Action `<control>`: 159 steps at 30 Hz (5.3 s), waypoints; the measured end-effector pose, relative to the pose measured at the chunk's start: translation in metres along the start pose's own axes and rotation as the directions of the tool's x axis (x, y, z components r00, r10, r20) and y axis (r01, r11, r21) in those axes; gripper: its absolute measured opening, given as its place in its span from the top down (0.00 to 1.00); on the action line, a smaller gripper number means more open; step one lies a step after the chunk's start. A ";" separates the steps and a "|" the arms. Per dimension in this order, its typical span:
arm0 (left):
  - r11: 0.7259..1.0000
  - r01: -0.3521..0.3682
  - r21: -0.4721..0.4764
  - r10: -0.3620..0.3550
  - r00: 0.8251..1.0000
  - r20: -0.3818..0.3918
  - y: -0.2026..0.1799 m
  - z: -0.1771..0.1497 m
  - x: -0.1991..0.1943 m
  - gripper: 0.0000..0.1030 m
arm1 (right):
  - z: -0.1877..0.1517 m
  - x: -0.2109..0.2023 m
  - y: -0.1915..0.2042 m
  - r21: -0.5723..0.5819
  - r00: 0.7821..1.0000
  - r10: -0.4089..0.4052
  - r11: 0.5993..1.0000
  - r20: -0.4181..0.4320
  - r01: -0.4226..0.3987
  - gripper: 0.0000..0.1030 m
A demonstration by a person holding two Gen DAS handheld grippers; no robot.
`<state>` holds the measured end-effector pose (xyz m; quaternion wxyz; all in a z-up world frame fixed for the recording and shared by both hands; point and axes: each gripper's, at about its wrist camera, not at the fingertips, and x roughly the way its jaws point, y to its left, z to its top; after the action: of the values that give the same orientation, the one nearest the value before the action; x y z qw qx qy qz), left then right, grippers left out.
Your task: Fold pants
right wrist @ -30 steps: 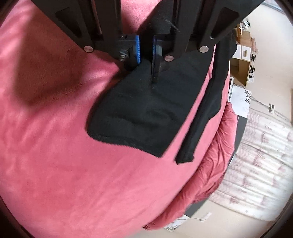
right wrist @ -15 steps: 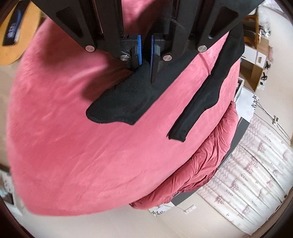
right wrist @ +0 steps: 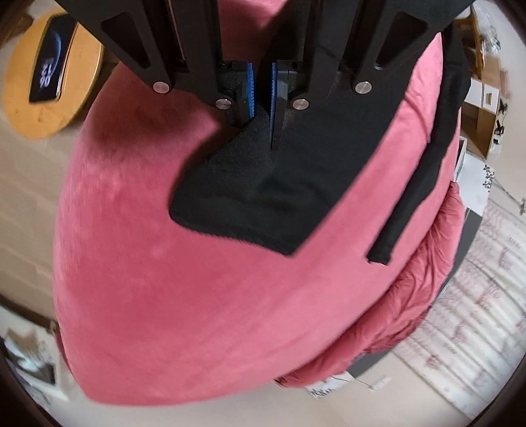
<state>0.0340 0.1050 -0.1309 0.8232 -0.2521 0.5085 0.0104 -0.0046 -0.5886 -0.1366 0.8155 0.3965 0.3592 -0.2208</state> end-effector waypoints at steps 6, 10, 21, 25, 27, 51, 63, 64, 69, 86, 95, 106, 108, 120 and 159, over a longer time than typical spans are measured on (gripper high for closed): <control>0.998 -0.048 0.034 0.049 0.998 -0.035 -0.016 0.002 -0.020 0.76 | 0.005 -0.014 0.000 -0.052 0.997 -0.065 0.996 0.035 0.067 0.58; 0.990 -0.098 0.100 0.101 0.994 -0.029 -0.024 -0.001 -0.038 0.74 | 0.014 -0.042 0.008 -0.090 0.979 -0.147 0.983 0.143 0.161 0.53; 0.986 -0.055 0.158 0.023 0.981 0.194 -0.047 0.005 -0.104 0.66 | 0.022 -0.042 0.098 -0.308 0.986 -0.034 0.948 0.164 0.084 0.45; 0.975 0.058 0.212 -0.096 0.979 0.177 -0.078 0.028 -0.085 0.64 | 0.022 -0.006 0.132 -0.313 0.998 0.043 0.949 0.055 -0.024 0.45; 0.965 0.140 0.223 -0.169 0.978 0.119 -0.096 0.043 -0.060 0.64 | 0.022 0.017 0.150 -0.296 0.997 0.081 0.952 -0.012 -0.081 0.45; 0.935 0.326 -0.137 -0.313 0.944 0.108 -0.177 0.156 0.167 0.50 | 0.119 0.207 0.254 -0.109 0.987 0.135 0.983 -0.088 -0.145 0.56; 0.949 0.264 -0.170 -0.263 0.964 0.028 -0.171 0.155 0.161 0.99 | 0.136 0.152 0.256 -0.175 0.991 0.127 0.977 0.037 -0.119 0.90; 0.949 0.270 -0.164 -0.271 0.963 0.017 -0.171 0.152 0.158 0.99 | 0.138 0.144 0.254 -0.185 0.990 0.129 0.976 0.051 -0.118 0.90; 0.946 0.308 -0.096 -0.318 0.942 -0.111 -0.180 0.131 0.153 0.99 | 0.151 0.097 0.219 -0.186 0.988 0.101 0.980 0.120 -0.077 0.91; 0.926 0.234 0.298 -0.238 0.971 -0.022 -0.191 0.114 0.101 0.74 | 0.109 0.103 0.115 -0.100 1.000 0.001 0.995 -0.006 -0.002 0.62; 0.906 0.373 0.199 -0.351 0.926 -0.138 -0.158 0.127 0.112 0.75 | 0.037 0.080 0.140 -0.298 0.997 0.035 0.953 -0.070 -0.054 0.61; 0.973 0.095 0.209 -0.113 0.991 0.074 -0.080 0.177 0.080 0.74 | -0.090 0.058 0.182 -0.644 0.993 0.034 0.759 -0.112 -0.098 0.56; 0.980 0.022 0.198 -0.031 0.998 0.046 -0.065 0.187 0.090 0.74 | -0.101 0.062 0.181 -0.652 0.989 0.012 0.751 -0.147 -0.106 0.56; 0.987 -0.039 0.153 0.036 0.999 0.028 -0.049 0.218 0.101 0.70 | -0.105 0.064 0.195 -0.653 0.982 -0.031 0.751 -0.188 -0.101 0.46; 0.967 -0.239 0.088 0.240 0.971 -0.010 -0.013 0.343 0.163 0.49 | 0.133 0.212 0.263 -0.218 0.946 -0.194 0.966 -0.261 0.138 0.26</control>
<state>0.4020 0.2005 -0.1405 0.8208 -0.1532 0.5436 0.0853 0.3564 -0.5565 -0.1129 0.7700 0.3093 0.5232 -0.1942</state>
